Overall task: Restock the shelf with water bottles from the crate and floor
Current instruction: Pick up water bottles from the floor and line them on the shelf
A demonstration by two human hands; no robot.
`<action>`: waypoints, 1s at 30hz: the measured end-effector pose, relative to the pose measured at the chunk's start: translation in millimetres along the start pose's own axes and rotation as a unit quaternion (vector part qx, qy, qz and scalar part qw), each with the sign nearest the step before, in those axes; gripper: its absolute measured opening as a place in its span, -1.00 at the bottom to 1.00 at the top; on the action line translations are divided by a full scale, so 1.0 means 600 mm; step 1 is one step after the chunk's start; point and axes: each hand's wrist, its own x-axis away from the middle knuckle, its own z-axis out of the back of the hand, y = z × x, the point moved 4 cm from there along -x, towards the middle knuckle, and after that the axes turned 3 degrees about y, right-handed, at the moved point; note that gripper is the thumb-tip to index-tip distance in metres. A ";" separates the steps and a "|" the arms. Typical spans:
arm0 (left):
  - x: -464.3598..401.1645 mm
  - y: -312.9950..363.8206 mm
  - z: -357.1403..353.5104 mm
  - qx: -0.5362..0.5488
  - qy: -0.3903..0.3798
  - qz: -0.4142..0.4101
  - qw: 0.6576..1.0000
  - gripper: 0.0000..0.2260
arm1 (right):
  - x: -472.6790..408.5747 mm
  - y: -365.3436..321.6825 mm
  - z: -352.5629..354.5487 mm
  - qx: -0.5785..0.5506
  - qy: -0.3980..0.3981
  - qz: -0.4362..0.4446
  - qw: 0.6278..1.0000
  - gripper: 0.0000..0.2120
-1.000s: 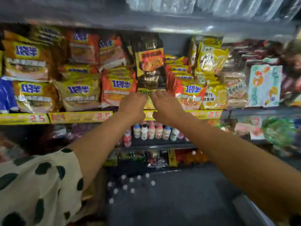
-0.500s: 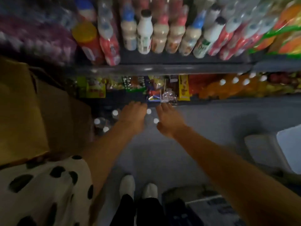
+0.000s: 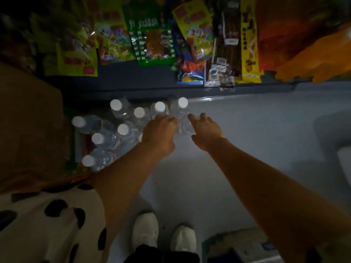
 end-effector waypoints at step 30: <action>0.567 0.081 0.938 0.327 0.101 -0.135 0.930 -0.26 | 0.753 -0.215 1.223 0.041 0.202 0.354 0.912 -0.72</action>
